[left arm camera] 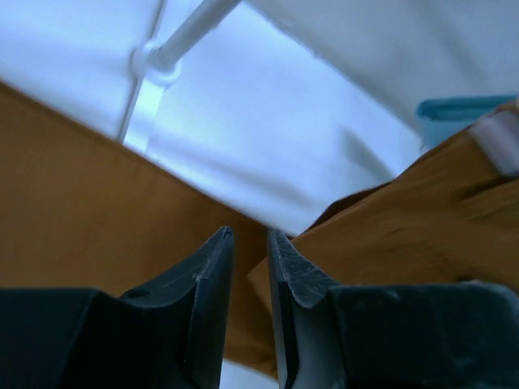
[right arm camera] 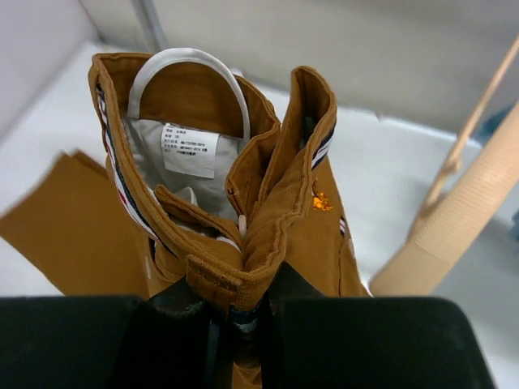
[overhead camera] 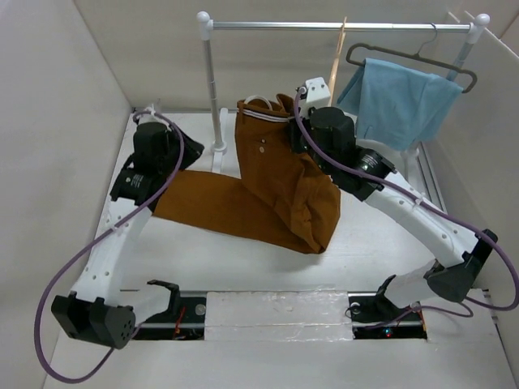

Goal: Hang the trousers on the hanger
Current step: Fold the trousers

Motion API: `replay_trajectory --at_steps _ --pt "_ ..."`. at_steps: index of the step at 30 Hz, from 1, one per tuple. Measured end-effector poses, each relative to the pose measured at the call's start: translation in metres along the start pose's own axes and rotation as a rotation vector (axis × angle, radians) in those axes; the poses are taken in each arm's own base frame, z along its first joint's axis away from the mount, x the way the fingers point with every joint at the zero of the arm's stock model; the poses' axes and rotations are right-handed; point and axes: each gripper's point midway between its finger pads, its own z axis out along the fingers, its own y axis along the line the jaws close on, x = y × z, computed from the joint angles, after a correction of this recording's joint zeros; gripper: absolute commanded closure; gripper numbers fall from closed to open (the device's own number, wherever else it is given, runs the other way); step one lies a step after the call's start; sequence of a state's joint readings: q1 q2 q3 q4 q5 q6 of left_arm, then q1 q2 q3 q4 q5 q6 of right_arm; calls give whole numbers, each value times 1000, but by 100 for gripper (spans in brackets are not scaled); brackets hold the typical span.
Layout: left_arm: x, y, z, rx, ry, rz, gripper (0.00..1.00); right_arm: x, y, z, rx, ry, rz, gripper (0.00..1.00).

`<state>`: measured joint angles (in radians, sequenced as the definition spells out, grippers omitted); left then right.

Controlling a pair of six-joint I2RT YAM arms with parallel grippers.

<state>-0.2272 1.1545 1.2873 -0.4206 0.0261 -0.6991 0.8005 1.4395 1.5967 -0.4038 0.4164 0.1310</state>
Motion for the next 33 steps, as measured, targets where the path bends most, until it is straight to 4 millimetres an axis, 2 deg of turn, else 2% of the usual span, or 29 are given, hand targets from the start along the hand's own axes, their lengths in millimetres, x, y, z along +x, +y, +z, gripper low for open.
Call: replay_trajectory --at_steps 2,3,5,8,10,11,13,15,17,18,19,21,24,28,30,31,33 --pt "21 15 -2 3 24 5 83 -20 7 -5 -5 -55 16 100" --pt "41 28 -1 -6 57 8 85 -25 8 -8 -6 -71 21 100" --pt "94 44 4 -12 162 14 87 -28 7 -13 -6 -82 18 100" --pt "191 54 10 2 373 50 88 -29 -10 -32 8 -93 17 100" --pt "255 50 5 12 527 112 88 -33 -33 -58 23 -115 34 100" --pt "280 45 3 14 578 161 88 -36 -48 -74 37 -139 56 100" --pt "318 24 2 31 651 252 89 -41 -86 -115 87 -195 106 100" --pt "337 -5 12 49 656 321 90 -39 -119 -159 150 -259 162 100" --pt "343 -30 33 51 611 360 91 -22 -149 -203 230 -295 206 100" --pt "342 -34 42 36 583 370 91 -12 -163 -222 279 -307 224 100" --pt "339 -33 50 18 558 373 91 -2 -175 -238 328 -315 239 100" --pt "326 -17 63 -38 518 370 89 25 -196 -257 447 -283 249 100" --pt "297 21 78 -133 463 333 89 67 -220 -263 608 -155 215 100" --pt "261 95 95 -318 421 252 91 115 -247 -258 835 27 144 100" --pt "251 138 94 -418 418 209 91 133 -256 -253 919 76 132 100" --pt "248 150 92 -439 418 156 91 149 -257 -245 935 135 101 100" --pt "228 169 84 -446 371 93 91 172 -258 -236 952 196 91 100"
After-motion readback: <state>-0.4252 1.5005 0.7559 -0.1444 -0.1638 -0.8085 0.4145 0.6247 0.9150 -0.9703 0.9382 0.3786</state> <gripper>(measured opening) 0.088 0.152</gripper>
